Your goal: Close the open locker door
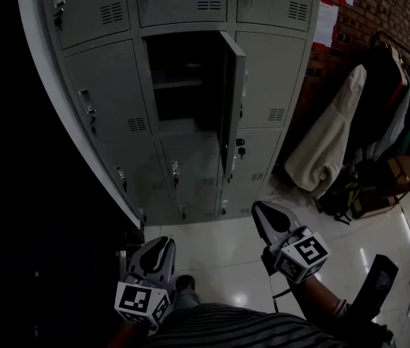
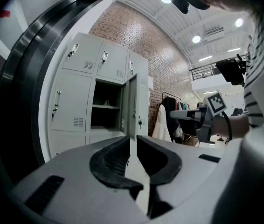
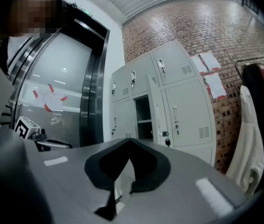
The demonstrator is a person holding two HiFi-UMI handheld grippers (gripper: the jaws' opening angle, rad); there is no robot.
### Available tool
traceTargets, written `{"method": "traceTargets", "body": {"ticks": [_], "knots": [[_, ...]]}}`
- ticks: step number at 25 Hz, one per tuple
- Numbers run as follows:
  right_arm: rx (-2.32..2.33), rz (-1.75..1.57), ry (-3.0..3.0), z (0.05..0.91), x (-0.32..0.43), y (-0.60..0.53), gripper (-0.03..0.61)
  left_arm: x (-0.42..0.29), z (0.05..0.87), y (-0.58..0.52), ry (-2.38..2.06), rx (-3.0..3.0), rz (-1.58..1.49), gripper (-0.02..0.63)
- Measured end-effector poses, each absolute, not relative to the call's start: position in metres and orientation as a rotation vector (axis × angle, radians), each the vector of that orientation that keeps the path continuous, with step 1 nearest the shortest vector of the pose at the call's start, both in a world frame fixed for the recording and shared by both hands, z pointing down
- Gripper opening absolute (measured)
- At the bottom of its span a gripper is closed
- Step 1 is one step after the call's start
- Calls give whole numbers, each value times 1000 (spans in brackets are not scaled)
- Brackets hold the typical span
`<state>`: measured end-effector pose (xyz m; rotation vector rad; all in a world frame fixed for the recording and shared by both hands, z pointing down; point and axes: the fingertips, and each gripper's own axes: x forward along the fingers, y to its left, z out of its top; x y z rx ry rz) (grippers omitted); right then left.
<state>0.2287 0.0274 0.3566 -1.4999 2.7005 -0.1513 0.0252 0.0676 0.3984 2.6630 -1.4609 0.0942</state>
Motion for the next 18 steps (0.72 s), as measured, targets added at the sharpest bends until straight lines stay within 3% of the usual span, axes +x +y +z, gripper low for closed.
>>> {"method": "traceTargets", "body": {"ticks": [4,6,10,14,18], "knots": [[-1509,-55,2695,337,232,-33,15,12,377,17,-1484,2713,15,49],[-1513,-7,2698,329,230,-65,113,9,374,-9,-1452,2740,-15,49],[-1518,75,2705,315,228,-122,188,14,380,-63,-1349,2811,7,49],[-1457,77,2732,309,221,-158,238,19,378,-117,-1233,2871,25,49],[-1396,63,2748,310,210,-171,239,22,380,-155,-1149,2909,44,49]]}}
